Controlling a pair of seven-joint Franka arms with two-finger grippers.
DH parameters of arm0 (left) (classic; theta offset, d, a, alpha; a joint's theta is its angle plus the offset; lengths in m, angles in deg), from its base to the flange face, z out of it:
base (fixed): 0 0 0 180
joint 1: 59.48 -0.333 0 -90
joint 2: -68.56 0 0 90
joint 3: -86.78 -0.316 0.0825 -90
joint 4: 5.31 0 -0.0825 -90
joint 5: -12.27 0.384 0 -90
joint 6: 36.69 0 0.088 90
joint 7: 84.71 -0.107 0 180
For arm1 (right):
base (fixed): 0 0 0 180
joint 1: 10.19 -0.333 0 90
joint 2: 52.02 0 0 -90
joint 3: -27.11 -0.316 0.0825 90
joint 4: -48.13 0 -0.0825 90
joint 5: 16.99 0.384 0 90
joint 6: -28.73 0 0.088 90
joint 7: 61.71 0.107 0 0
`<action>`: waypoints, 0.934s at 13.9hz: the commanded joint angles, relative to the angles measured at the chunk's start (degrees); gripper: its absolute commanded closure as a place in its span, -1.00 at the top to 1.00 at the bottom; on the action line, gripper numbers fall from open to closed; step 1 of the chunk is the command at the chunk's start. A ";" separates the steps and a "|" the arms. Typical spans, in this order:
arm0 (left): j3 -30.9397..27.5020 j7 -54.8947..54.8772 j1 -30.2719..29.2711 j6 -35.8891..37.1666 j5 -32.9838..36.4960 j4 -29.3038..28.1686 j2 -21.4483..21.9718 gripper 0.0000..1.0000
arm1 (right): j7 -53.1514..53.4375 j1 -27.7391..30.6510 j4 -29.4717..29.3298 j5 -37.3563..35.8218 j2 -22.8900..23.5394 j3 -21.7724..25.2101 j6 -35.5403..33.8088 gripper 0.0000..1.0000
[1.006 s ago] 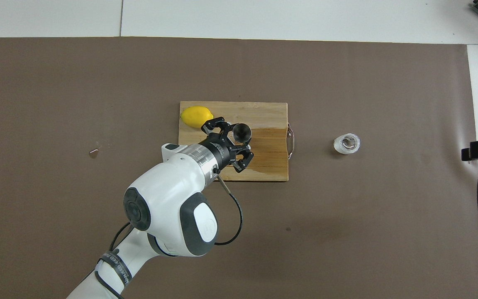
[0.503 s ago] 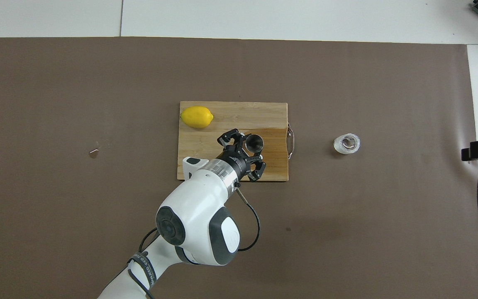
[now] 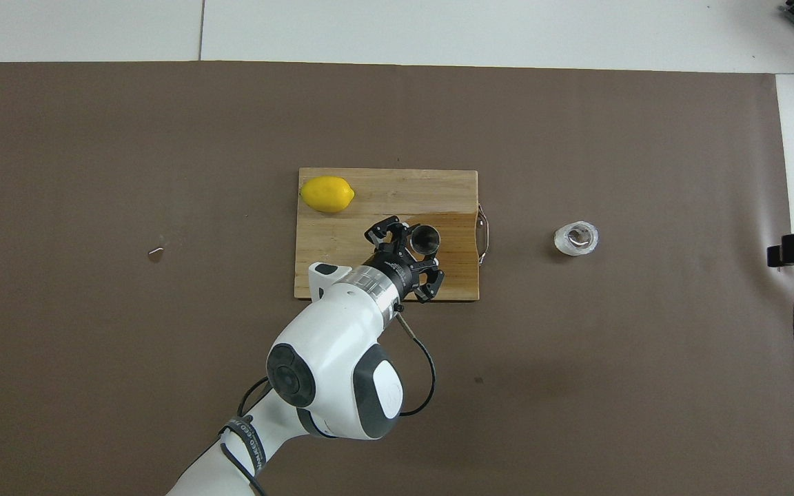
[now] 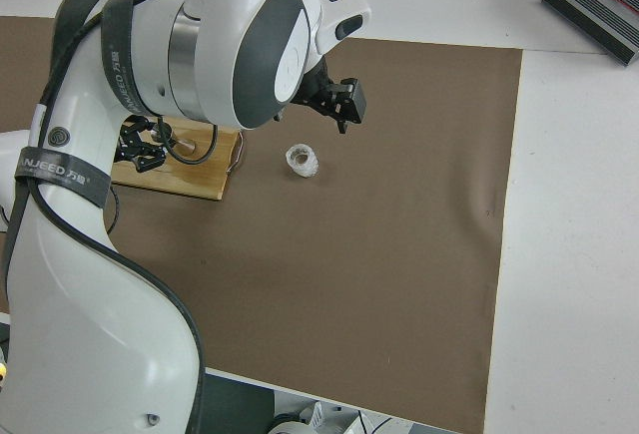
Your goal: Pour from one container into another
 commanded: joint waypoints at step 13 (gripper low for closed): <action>-0.45 1.25 0.58 -0.13 -0.08 0.92 0.23 1.00 | -33.18 0.81 2.89 1.91 -0.72 -0.72 6.21 1.00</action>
